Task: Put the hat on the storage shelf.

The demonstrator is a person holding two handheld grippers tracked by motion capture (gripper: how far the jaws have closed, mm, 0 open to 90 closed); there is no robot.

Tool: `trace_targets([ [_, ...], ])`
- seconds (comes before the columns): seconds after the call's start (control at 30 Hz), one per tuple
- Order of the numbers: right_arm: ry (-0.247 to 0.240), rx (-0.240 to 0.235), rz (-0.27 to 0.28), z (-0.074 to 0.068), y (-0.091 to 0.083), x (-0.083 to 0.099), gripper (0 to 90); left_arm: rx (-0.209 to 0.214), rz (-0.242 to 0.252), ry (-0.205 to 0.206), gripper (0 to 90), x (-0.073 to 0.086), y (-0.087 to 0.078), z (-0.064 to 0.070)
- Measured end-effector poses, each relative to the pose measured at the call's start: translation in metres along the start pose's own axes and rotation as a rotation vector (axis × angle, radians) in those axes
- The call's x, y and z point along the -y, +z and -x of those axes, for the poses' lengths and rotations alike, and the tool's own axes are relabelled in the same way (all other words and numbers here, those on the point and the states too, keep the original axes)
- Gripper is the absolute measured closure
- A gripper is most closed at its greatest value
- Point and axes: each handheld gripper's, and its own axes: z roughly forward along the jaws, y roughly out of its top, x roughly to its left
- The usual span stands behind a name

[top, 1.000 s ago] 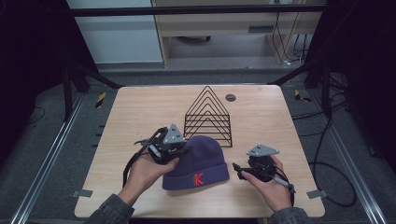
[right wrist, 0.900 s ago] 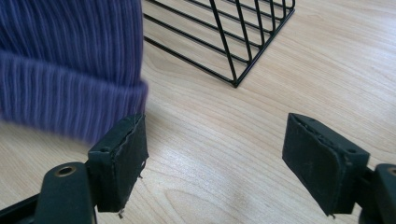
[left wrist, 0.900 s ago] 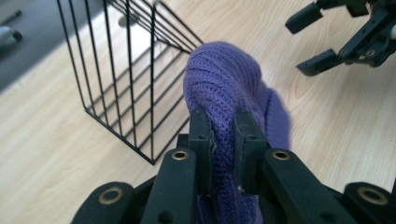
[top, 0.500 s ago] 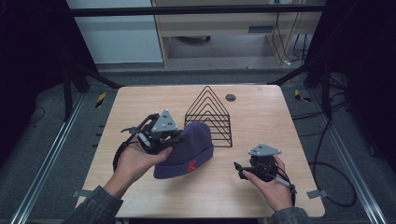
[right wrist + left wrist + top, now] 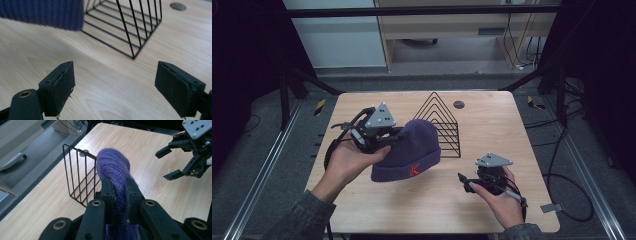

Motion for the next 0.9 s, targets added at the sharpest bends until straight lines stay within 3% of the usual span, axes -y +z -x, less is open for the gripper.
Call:
trace_targets([
  [0.2,-0.014,-0.058,0.045,-0.009,-0.012,-0.018,19.1,0.008,0.005,0.030,79.9,-0.012,-0.004,-0.002],
  [0.4,-0.041,-0.121,0.082,-0.014,-0.025,-0.036,16.0,0.018,0.039,0.063,79.9,-0.030,-0.012,-0.007],
  [0.57,-0.058,-0.135,0.101,-0.012,-0.036,-0.054,16.0,0.015,0.066,0.071,79.8,-0.045,-0.018,-0.014],
  [0.9,-0.096,-0.155,0.140,-0.009,-0.039,-0.083,20.0,0.013,0.083,0.079,79.8,-0.064,-0.018,-0.027],
])
